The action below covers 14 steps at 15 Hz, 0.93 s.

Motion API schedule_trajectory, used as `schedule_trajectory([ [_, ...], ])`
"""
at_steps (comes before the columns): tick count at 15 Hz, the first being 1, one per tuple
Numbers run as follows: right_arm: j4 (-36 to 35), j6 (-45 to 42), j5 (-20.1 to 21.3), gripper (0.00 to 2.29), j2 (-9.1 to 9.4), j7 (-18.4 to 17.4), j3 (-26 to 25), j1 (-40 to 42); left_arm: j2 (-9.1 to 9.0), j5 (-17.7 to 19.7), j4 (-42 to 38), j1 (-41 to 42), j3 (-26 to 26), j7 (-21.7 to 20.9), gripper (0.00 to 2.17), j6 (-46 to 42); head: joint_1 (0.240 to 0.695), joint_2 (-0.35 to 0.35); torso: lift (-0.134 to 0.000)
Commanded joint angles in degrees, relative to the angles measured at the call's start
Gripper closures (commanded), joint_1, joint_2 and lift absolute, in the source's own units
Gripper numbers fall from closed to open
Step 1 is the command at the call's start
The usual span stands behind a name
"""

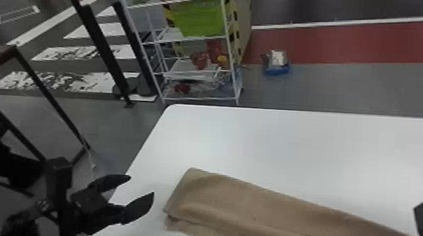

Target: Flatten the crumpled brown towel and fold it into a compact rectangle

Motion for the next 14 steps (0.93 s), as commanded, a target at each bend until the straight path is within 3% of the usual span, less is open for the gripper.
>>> schedule_trajectory([
  [1, 1.0, 0.2, -1.5, 0.81, 0.22, 0.5, -0.3, -0.6, -0.15, -0.1, 0.0, -0.1, -0.1, 0.0, 0.05, 0.0, 0.695, 0.35, -0.124],
  [3, 1.2, 0.2, -3.3, 0.81, 0.39, 0.5, -1.3, -0.6, -0.15, -0.1, 0.0, -0.1, -0.1, 0.0, 0.05, 0.0, 0.695, 0.35, -0.124],
  [14, 2.4, 0.0, -4.6, 0.83, 1.1, 0.5, -2.7, -0.8, -0.15, -0.2, 0.1, -0.1, -0.1, 0.1, 0.05, 0.0, 0.695, 0.35, -0.124],
])
